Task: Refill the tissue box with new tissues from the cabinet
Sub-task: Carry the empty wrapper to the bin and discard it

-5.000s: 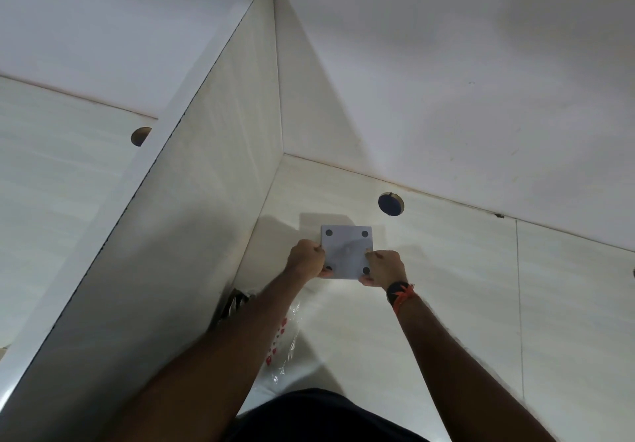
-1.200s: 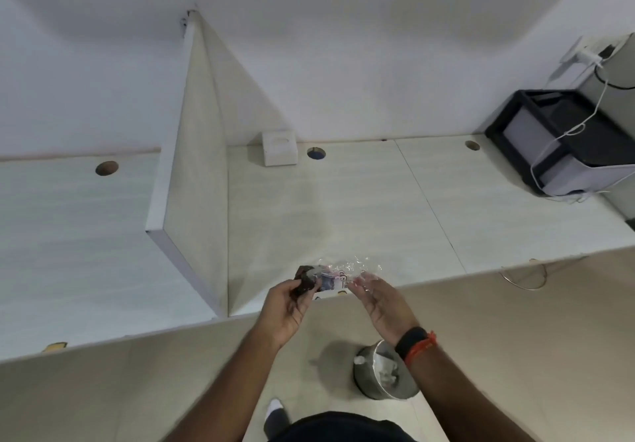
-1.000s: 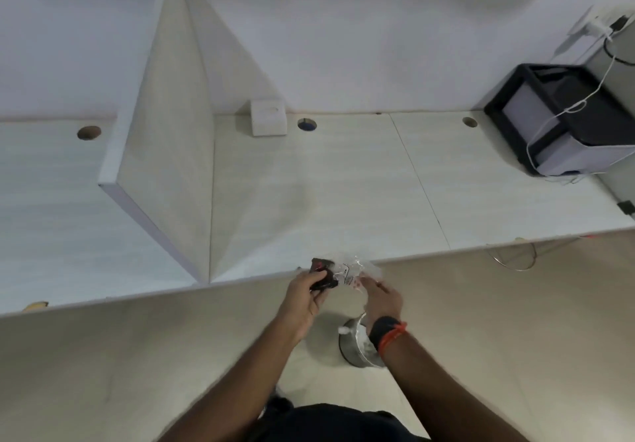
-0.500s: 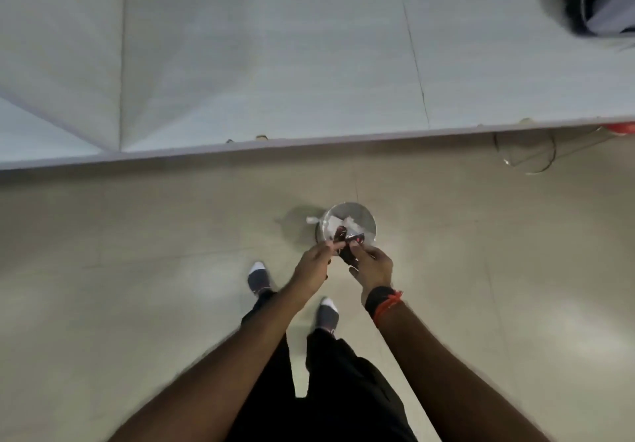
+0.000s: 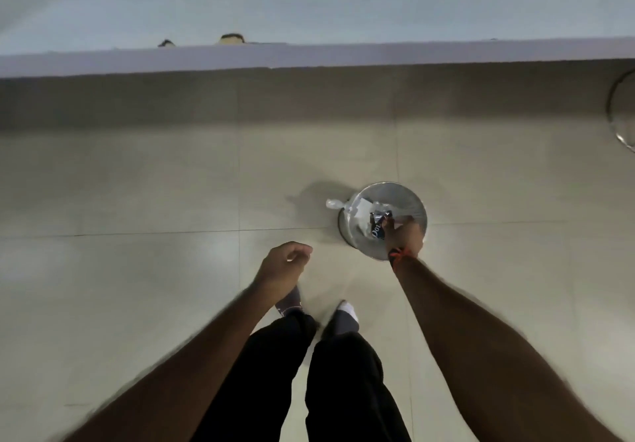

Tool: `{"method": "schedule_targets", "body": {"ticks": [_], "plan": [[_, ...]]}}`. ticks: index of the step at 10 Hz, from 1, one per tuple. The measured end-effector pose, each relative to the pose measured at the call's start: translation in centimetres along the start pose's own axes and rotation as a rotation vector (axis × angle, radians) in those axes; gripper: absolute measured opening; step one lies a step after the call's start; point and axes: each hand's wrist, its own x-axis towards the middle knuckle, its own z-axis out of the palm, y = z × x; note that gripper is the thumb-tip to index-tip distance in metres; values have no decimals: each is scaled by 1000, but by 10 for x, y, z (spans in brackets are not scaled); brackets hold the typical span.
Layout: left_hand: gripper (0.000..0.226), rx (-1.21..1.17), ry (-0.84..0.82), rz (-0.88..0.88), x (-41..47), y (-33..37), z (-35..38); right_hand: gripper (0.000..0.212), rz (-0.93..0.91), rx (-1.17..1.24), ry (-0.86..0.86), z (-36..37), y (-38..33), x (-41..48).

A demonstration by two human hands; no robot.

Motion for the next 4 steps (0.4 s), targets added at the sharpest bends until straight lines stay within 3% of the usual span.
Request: {"method": "schedule_targets", "body": {"ticks": [2, 3, 4], "plan": [[22, 14, 45, -10, -4, -23, -24, 55, -27, -233, -279, 25, 0, 13], [23, -27, 50, -26, -39, -15, -42, 45, -180, -403, -233, 14, -10, -17], [25, -87, 47, -6, -84, 8, -57, 24, -79, -42, -363, -2, -37, -81]]}}
